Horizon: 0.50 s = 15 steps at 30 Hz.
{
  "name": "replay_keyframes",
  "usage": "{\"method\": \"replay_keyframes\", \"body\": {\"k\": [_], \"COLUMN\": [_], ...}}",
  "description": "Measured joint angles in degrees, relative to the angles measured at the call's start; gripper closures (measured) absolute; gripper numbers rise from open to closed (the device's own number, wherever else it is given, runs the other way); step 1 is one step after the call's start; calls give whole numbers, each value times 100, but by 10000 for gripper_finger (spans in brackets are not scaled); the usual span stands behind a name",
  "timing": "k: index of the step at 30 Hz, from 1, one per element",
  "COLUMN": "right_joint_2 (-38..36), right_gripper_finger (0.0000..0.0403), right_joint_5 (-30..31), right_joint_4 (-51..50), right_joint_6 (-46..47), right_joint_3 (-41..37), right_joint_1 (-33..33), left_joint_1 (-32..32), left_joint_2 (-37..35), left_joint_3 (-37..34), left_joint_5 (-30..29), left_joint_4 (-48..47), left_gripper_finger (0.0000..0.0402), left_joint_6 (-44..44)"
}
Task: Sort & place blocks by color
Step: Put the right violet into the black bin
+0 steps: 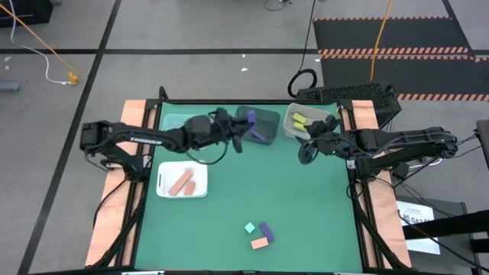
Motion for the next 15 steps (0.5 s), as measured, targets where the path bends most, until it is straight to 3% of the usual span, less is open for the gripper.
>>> {"method": "replay_keyframes", "body": {"k": [9, 15], "right_joint_2": [0, 0], "right_gripper_finger": [179, 179], "right_joint_5": [129, 128], "right_joint_4": [-8, -2], "right_joint_6": [-276, -286], "right_joint_3": [0, 0], "right_joint_1": [-219, -449], "left_joint_1": [412, 607], "left_joint_2": [1085, 1334], "left_joint_3": [369, 848], "left_joint_5": [-146, -147], "left_joint_4": [-119, -1238], "left_gripper_finger": [347, 347], "left_joint_6": [-636, -376]}}
